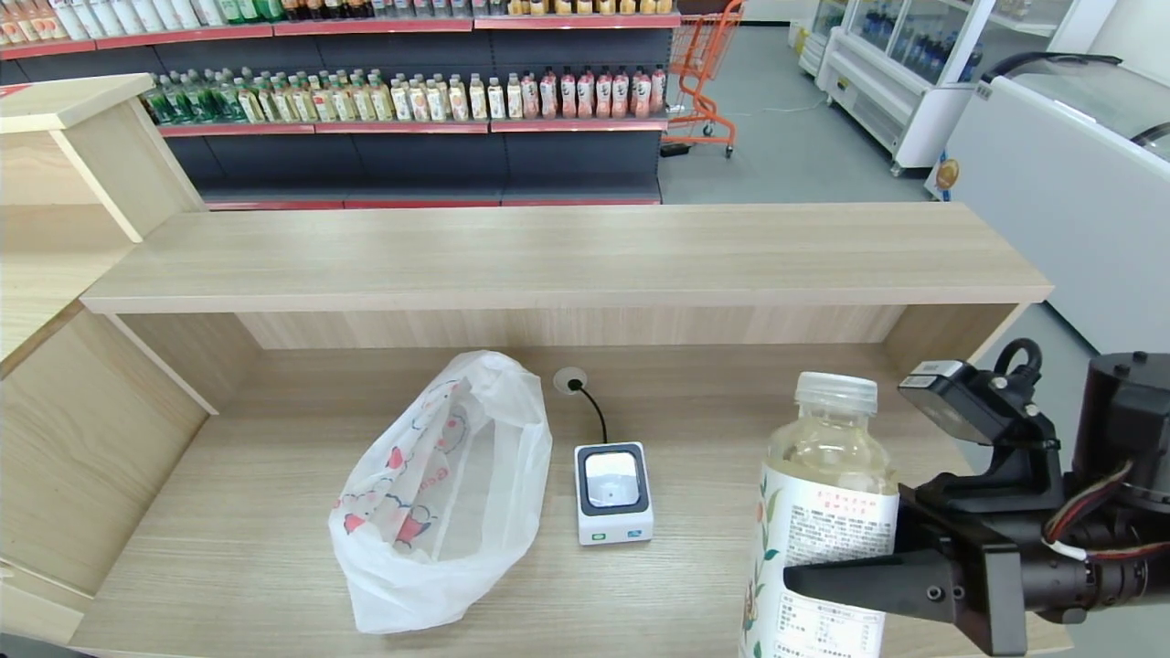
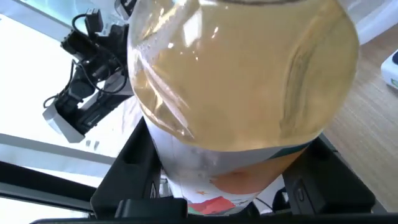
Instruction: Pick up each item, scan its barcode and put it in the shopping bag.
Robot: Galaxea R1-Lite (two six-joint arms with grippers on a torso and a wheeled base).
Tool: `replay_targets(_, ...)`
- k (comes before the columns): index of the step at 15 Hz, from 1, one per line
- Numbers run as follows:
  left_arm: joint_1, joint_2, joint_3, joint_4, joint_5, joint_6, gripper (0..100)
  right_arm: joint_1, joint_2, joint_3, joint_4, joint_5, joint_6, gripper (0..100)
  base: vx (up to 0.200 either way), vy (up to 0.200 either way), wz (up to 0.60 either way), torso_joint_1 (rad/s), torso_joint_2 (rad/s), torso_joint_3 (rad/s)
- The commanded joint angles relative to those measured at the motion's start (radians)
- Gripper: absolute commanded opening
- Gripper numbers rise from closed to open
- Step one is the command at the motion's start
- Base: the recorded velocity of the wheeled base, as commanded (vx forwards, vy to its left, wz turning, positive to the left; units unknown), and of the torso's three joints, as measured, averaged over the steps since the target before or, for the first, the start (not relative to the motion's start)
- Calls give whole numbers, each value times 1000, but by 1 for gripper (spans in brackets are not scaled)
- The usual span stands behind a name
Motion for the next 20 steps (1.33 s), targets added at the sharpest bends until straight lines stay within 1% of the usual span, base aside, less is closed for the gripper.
replay_targets(1, 0, 2, 0, 0, 0, 0, 100, 11, -4, -2, 30, 0, -1, 0, 0, 0, 0, 0, 0, 0)
replay_targets(3, 1, 2, 0, 0, 0, 0, 100, 12, -7, -2, 50, 0, -7, 0, 0, 0, 0, 0, 0, 0)
replay_targets(16, 0, 2, 0, 0, 0, 0, 100, 9, -16, -5, 50, -5, -13, 0, 0, 0, 0, 0, 0, 0)
replay_targets(19, 0, 2, 0, 0, 0, 0, 100, -5, -16, -5, 39, -10, -16, 0, 0, 0, 0, 0, 0, 0)
replay_targets(20, 0, 2, 0, 0, 0, 0, 100, -20, -13, -5, 24, -33, -33, 0, 0, 0, 0, 0, 0, 0)
